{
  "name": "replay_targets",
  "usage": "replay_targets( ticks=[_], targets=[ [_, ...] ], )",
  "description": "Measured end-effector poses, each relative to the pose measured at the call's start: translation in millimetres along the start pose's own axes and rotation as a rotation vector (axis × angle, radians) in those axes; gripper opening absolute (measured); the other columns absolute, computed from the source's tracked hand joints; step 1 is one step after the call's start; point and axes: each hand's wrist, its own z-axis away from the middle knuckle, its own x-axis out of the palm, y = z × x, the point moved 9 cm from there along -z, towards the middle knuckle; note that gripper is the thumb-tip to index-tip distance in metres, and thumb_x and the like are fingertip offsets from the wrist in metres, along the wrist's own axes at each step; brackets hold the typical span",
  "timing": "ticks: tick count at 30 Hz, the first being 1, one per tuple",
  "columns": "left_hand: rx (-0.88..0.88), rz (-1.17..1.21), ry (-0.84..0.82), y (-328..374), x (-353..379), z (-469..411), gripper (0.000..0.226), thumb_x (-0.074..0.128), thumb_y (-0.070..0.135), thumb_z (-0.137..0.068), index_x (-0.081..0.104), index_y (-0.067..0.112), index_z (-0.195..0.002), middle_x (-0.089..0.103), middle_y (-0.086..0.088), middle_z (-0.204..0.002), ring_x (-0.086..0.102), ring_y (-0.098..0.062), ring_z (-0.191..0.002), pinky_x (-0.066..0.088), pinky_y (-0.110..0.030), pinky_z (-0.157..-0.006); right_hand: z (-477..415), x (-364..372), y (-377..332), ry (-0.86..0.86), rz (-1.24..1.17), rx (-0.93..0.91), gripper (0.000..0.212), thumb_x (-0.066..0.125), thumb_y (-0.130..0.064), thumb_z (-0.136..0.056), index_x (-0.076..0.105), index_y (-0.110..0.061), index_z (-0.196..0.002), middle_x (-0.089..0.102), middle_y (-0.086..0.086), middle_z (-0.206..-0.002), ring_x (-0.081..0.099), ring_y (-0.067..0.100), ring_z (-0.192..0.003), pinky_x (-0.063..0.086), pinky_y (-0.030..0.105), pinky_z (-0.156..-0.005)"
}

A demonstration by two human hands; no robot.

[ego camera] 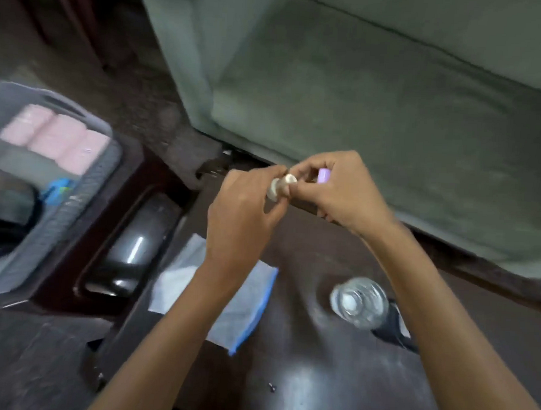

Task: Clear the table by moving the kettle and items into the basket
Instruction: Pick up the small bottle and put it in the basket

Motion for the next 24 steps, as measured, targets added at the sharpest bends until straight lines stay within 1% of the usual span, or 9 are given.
replay_targets(
  ticks=[4, 6, 8, 13, 15, 17, 19, 21, 24],
  targets=[
    [-0.095, -0.01, 0.105, -65.6, -64.1, -5.4, 0.035, 0.057, 0.036, -0.082, 0.061, 0.025, -0.115, 0.068, 0.007, -0.097, 0.058, -0.018, -0.093, 0.052, -0.036, -0.069, -30.9, 75.3, -47.0, -0.059, 0.003, -0.047, 0.005, 0.076, -0.018, -0.07, 0.072, -0.018, -0.069, 0.052, -0.016, -0.043, 0.041, 0.003, -0.039, 0.034, 0.024, -0.046],
    [-0.125, -0.027, 0.141, -99.4, -96.1, -9.2, 0.034, 0.059, 0.033, -0.084, 0.06, 0.023, -0.117, 0.066, 0.008, -0.108, 0.057, -0.017, -0.099, 0.046, -0.025, -0.079, -46.3, 112.1, -73.2, -0.08, 0.002, -0.081, 0.004, 0.075, -0.02, -0.07, 0.072, -0.018, -0.07, 0.053, -0.016, -0.043, 0.041, 0.004, -0.04, 0.036, 0.025, -0.045],
    [-0.18, 0.012, 0.166, -137.3, -127.0, -12.8, 0.037, 0.053, 0.032, -0.086, 0.057, 0.018, -0.121, 0.063, 0.003, -0.118, 0.056, -0.018, -0.107, 0.038, -0.02, -0.09, -62.5, 148.4, -100.0, -0.079, 0.003, -0.113, 0.004, 0.076, -0.02, -0.069, 0.072, -0.019, -0.069, 0.054, -0.014, -0.045, 0.043, 0.005, -0.041, 0.036, 0.023, -0.045],
    [-0.555, 0.261, 0.264, -235.0, -175.7, -1.3, 0.044, 0.05, 0.009, -0.088, 0.049, 0.014, -0.132, 0.052, 0.0, -0.135, 0.046, -0.011, -0.123, 0.029, -0.014, -0.098, -111.2, 232.8, -138.7, -0.056, 0.009, -0.109, 0.01, 0.071, -0.017, -0.069, 0.067, -0.024, -0.065, 0.055, -0.011, -0.055, 0.046, 0.009, -0.048, 0.038, 0.025, -0.05],
    [-0.615, 0.292, 0.283, -255.9, -181.0, 1.4, 0.049, 0.049, 0.006, -0.088, 0.042, 0.013, -0.137, 0.046, -0.001, -0.141, 0.041, -0.013, -0.13, 0.026, -0.015, -0.102, -130.5, 264.1, -150.7, -0.067, 0.055, -0.138, 0.005, 0.07, -0.016, -0.07, 0.07, -0.019, -0.073, 0.056, -0.008, -0.058, 0.047, 0.012, -0.051, 0.041, 0.027, -0.054],
    [-0.613, 0.288, 0.29, -265.7, -180.4, -2.7, 0.054, 0.048, 0.006, -0.088, 0.037, 0.013, -0.14, 0.04, -0.002, -0.144, 0.035, -0.013, -0.133, 0.02, -0.01, -0.102, -147.6, 284.7, -160.8, -0.05, 0.147, -0.172, 0.01, 0.067, -0.016, -0.07, 0.073, -0.014, -0.078, 0.065, 0.0, -0.069, 0.056, 0.019, -0.063, 0.049, 0.032, -0.063],
    [-0.631, 0.32, 0.343, -280.1, -184.6, -8.0, 0.055, 0.046, 0.005, -0.087, 0.035, 0.016, -0.14, 0.038, 0.001, -0.141, 0.035, -0.011, -0.132, 0.021, -0.012, -0.104, -168.2, 308.3, -174.9, -0.035, 0.202, -0.197, 0.013, 0.066, -0.017, -0.069, 0.074, -0.013, -0.079, 0.071, 0.006, -0.083, 0.063, 0.025, -0.077, 0.053, 0.04, -0.072],
    [-0.647, 0.364, 0.427, -292.2, -189.5, -15.2, 0.055, 0.045, 0.002, -0.086, 0.037, 0.015, -0.139, 0.037, 0.006, -0.132, 0.037, -0.005, -0.126, 0.026, -0.013, -0.104, -189.7, 331.7, -189.6, -0.041, 0.244, -0.227, 0.016, 0.067, -0.02, -0.07, 0.074, -0.014, -0.083, 0.073, 0.007, -0.089, 0.065, 0.027, -0.086, 0.052, 0.04, -0.077],
    [-0.686, 0.393, 0.533, -308.9, -192.1, -24.8, 0.058, 0.042, -0.005, -0.085, 0.035, 0.01, -0.14, 0.04, -0.002, -0.139, 0.026, 0.014, -0.113, 0.013, 0.008, -0.092, -218.3, 363.5, -205.4, -0.047, 0.323, -0.256, 0.019, 0.067, -0.028, -0.073, 0.073, -0.018, -0.087, 0.072, 0.006, -0.094, 0.064, 0.026, -0.088, 0.05, 0.035, -0.076]
  ],
)
